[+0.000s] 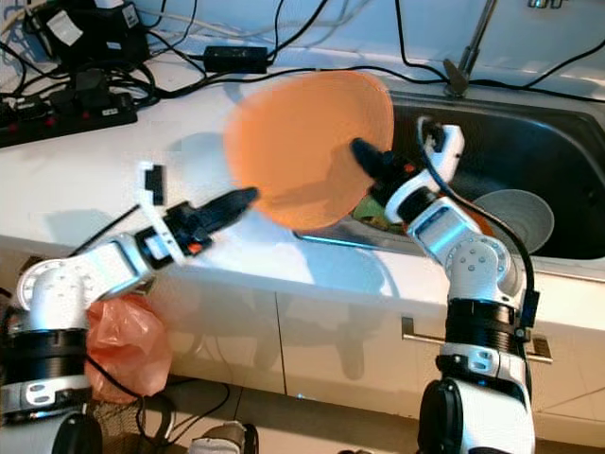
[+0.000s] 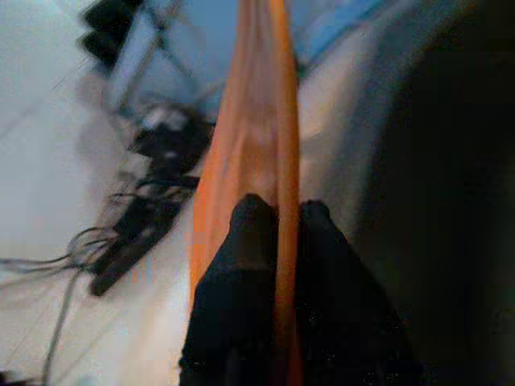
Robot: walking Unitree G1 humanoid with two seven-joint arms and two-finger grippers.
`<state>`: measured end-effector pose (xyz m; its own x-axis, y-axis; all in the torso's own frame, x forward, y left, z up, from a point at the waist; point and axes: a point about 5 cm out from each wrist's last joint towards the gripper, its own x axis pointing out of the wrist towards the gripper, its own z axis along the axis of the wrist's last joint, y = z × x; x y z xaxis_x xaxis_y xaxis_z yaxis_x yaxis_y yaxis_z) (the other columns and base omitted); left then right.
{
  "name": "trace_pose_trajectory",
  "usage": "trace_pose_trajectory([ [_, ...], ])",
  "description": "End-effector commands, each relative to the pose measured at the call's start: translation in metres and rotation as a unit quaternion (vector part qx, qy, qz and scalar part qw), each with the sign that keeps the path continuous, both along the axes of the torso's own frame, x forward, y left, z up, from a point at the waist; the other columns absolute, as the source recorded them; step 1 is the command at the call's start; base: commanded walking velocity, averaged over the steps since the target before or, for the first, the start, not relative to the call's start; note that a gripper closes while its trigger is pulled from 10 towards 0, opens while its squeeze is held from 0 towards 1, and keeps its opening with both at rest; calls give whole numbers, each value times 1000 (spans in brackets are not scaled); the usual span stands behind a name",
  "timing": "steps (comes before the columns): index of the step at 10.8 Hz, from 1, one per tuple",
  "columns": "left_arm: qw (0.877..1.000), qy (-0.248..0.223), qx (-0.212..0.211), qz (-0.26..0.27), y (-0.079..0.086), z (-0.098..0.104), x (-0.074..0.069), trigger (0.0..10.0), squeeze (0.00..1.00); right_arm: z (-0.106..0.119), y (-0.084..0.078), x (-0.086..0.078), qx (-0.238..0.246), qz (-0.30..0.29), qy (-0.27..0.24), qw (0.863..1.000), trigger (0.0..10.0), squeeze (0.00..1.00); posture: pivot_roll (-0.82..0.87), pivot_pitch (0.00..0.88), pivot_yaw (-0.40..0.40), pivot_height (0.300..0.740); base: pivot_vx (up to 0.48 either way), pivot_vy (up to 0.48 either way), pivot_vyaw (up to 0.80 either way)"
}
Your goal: Kitchen organization
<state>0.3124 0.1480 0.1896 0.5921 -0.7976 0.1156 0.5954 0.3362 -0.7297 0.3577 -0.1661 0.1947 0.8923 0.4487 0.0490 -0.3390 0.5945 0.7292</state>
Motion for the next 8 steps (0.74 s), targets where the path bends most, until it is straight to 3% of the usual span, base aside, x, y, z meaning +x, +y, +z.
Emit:
trace_pose_trajectory([
  [1,1000,-21,-4,-17,-2,8,-1,10000,1000,4,-5,3,-8,-19,-5,1000,0,0,151,72,-12,740,0,0,0],
  [3,998,-41,36,-20,-5,8,-3,10000,1000,3,-12,7,-10,-51,2,999,0,0,153,70,-12,740,0,0,0],
  [5,988,-80,128,-39,-13,1,-8,10000,1000,-2,-30,15,0,-133,23,991,0,0,156,71,-10,740,0,0,0],
  [8,970,-118,208,-47,-19,-6,-11,10000,1000,-14,-53,19,-1,-219,58,974,0,0,156,78,-7,740,0,0,0],
])
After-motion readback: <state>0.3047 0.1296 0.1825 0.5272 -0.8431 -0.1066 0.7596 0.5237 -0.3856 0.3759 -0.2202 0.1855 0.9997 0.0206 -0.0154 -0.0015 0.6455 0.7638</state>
